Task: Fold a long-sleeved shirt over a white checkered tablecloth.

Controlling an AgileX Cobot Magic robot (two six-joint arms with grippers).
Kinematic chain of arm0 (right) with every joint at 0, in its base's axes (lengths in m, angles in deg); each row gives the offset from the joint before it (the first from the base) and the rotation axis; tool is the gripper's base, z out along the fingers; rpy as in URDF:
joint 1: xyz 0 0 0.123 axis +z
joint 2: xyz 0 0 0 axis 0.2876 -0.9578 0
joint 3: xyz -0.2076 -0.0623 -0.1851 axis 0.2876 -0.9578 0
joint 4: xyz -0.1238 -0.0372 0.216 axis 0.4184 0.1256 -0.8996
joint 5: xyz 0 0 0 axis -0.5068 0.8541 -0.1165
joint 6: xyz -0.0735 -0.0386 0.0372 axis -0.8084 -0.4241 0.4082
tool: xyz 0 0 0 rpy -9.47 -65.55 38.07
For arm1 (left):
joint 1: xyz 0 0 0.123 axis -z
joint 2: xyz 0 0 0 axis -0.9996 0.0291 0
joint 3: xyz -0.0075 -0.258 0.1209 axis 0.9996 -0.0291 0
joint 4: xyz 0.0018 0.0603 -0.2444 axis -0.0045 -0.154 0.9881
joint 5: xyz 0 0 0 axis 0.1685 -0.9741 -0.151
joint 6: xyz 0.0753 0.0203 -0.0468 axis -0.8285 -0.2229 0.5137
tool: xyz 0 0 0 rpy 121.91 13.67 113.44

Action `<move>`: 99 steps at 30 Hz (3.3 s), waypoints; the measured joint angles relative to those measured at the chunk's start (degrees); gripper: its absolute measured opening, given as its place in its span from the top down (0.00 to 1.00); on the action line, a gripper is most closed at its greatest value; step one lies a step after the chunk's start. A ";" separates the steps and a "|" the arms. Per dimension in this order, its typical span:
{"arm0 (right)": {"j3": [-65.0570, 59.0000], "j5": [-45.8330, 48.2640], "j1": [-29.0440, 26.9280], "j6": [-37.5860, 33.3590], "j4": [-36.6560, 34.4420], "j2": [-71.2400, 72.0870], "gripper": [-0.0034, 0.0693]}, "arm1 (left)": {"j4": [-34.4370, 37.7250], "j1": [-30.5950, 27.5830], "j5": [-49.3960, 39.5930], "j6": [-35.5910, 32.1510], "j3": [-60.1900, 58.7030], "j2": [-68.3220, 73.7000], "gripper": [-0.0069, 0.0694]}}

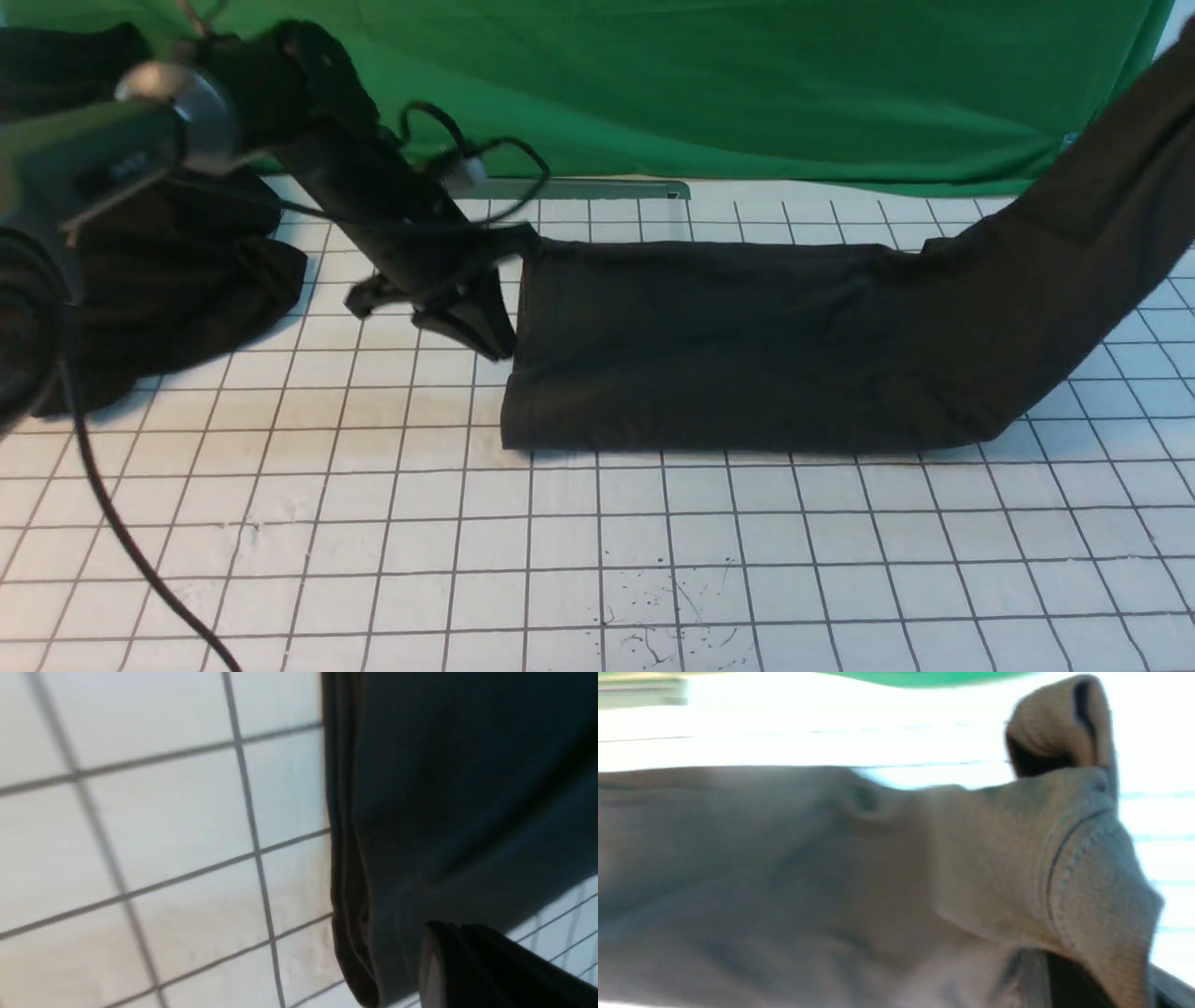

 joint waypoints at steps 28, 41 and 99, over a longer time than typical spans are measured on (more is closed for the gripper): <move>0.91 -29.15 39.27 7.87 -2.63 -26.35 0.20 | -0.91 -9.76 -0.18 -0.28 -0.51 -9.96 0.88; 2.49 -0.94 26.04 5.60 7.36 -5.99 0.22 | 1.00 -5.00 3.20 -2.87 -21.86 -19.30 0.56; -60.38 -18.90 25.11 3.56 6.92 5.33 0.86 | -4.61 19.27 21.36 6.22 -43.85 -20.37 0.90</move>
